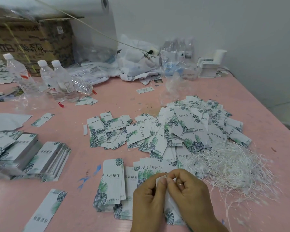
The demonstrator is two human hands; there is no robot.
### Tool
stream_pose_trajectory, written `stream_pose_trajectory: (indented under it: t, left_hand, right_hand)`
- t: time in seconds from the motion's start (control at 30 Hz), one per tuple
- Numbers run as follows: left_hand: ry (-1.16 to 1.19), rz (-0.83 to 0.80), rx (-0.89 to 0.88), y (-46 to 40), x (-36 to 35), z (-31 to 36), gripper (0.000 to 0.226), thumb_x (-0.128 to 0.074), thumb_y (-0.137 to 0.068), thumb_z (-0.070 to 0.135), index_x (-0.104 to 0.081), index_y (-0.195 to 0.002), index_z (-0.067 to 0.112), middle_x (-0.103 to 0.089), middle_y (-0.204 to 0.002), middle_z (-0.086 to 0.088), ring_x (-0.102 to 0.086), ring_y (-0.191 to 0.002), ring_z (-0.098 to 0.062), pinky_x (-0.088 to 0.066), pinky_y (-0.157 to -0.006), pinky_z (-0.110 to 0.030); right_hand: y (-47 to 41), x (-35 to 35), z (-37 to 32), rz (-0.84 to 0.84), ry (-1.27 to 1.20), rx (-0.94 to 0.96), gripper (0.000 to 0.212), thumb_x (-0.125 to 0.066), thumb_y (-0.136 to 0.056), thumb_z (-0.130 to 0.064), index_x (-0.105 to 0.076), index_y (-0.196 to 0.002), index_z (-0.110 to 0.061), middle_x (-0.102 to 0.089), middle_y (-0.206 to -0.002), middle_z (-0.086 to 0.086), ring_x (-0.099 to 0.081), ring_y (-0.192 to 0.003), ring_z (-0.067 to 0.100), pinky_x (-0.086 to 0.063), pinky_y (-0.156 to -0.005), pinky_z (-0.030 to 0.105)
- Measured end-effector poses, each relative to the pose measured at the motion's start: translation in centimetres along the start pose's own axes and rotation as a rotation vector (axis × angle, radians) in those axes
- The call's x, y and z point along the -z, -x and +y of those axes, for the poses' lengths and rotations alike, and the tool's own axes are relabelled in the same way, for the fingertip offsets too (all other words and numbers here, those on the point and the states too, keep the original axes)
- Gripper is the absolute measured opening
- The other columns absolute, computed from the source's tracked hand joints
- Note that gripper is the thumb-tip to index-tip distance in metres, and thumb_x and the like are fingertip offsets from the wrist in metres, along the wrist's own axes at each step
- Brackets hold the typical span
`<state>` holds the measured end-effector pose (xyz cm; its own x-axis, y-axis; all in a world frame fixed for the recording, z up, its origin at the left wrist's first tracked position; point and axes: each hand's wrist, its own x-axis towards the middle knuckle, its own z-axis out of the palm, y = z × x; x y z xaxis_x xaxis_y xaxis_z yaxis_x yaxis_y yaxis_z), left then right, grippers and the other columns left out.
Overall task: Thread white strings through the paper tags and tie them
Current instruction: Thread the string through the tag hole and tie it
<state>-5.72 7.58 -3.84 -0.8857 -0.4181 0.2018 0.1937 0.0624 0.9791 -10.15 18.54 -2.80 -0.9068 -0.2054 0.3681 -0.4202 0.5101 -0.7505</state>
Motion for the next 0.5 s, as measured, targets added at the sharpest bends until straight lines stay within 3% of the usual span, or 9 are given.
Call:
stream_pose_trajectory:
  t: [0.07,0.17,0.23,0.33,0.4,0.5]
  left_hand:
    - [-0.033,-0.015,-0.011,-0.1,-0.1,0.0,0.018,-0.059,-0.094,0.034,-0.077,-0.098,0.036,-0.077,-0.090,0.008,-0.072,-0.085,-0.007,-0.054,-0.071,-0.015]
    - [-0.018,-0.068,0.035,0.1,0.0,-0.6,0.026,-0.054,-0.097,0.041,-0.075,-0.109,0.030,-0.077,-0.098,0.003,-0.072,-0.093,-0.016,-0.058,-0.078,-0.027]
    - [0.073,-0.095,0.138,0.0,0.2,-1.2,0.028,-0.052,-0.097,0.034,-0.074,-0.111,0.024,-0.077,-0.100,-0.005,-0.072,-0.094,-0.023,-0.057,-0.078,-0.032]
    - [0.262,-0.083,0.325,-0.6,0.6,-1.5,0.034,-0.055,-0.082,0.037,-0.078,-0.097,0.017,-0.076,-0.083,-0.008,-0.068,-0.073,-0.019,-0.049,-0.059,-0.022]
    - [0.443,-0.051,0.433,-1.2,0.7,-1.4,0.043,-0.061,-0.071,0.041,-0.078,-0.089,0.006,-0.069,-0.080,-0.019,-0.061,-0.072,-0.027,-0.047,-0.063,-0.029]
    - [0.567,-0.083,0.458,-1.4,0.6,-0.9,0.027,-0.074,-0.066,0.020,-0.077,-0.083,-0.001,-0.069,-0.078,-0.024,-0.065,-0.068,-0.028,-0.052,-0.061,-0.030]
  right_hand:
    - [0.0,-0.1,-0.1,0.016,0.013,0.011,0.024,-0.081,-0.076,-0.010,-0.067,-0.074,-0.030,-0.047,-0.056,-0.016,-0.042,-0.045,-0.002,-0.034,-0.048,0.008]
    - [-0.1,0.1,0.1,0.042,0.025,0.010,0.029,-0.082,-0.074,-0.009,-0.066,-0.073,-0.033,-0.046,-0.056,-0.017,-0.042,-0.046,-0.004,-0.034,-0.048,0.007]
    - [-0.1,0.2,0.1,0.051,0.026,0.029,0.029,-0.082,-0.074,-0.008,-0.064,-0.078,-0.031,-0.045,-0.056,-0.017,-0.040,-0.046,-0.003,-0.033,-0.047,0.007]
    - [-0.1,0.3,0.0,0.050,-0.013,0.007,0.029,-0.079,-0.076,-0.011,-0.063,-0.083,-0.034,-0.044,-0.055,-0.015,-0.039,-0.046,0.000,-0.034,-0.048,0.010]
    - [0.0,0.2,0.0,0.022,-0.054,-0.029,0.024,-0.077,-0.078,-0.015,-0.064,-0.083,-0.035,-0.043,-0.053,-0.013,-0.039,-0.047,0.002,-0.034,-0.049,0.011]
    - [0.0,0.2,0.0,-0.004,-0.119,-0.076,0.024,-0.076,-0.080,-0.013,-0.066,-0.074,-0.034,-0.044,-0.049,-0.014,-0.041,-0.046,0.000,-0.034,-0.049,0.008]
